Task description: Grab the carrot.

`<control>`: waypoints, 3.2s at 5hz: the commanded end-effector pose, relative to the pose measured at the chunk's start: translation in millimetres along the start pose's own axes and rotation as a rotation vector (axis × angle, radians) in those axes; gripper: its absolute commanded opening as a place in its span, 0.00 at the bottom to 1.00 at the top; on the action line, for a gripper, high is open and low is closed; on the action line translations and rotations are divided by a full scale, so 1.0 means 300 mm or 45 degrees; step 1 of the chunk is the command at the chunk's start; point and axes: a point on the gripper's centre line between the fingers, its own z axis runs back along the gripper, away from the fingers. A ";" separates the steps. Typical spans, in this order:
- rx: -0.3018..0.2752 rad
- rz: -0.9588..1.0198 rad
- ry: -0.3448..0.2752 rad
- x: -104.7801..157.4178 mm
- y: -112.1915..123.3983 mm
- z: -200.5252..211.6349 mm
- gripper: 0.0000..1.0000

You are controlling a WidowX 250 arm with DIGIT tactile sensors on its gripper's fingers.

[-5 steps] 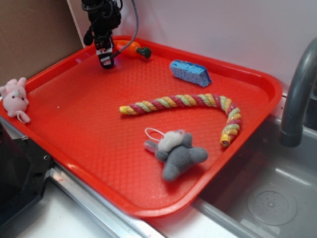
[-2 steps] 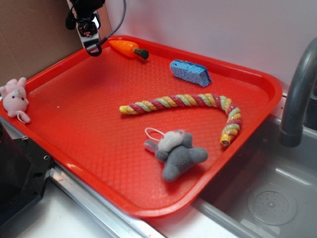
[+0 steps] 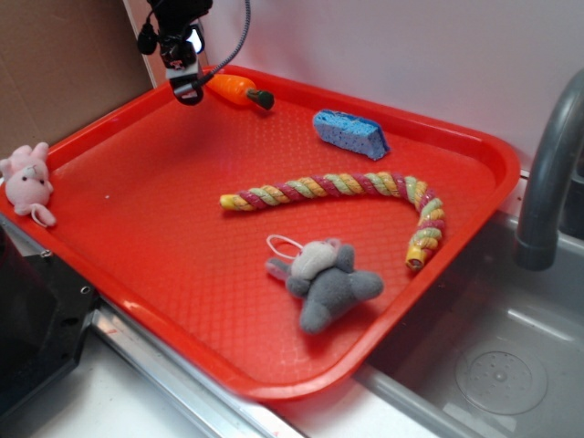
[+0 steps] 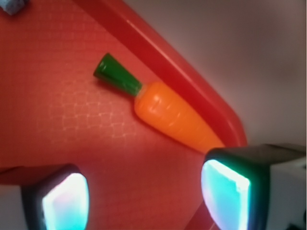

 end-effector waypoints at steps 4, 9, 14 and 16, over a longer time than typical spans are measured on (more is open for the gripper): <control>0.016 -0.194 0.006 0.145 -0.003 -0.125 1.00; -0.128 -0.185 0.032 0.081 -0.077 -0.209 0.00; -0.078 -0.162 0.005 0.075 -0.075 -0.169 0.00; -0.095 -0.021 -0.169 0.109 -0.212 0.102 0.00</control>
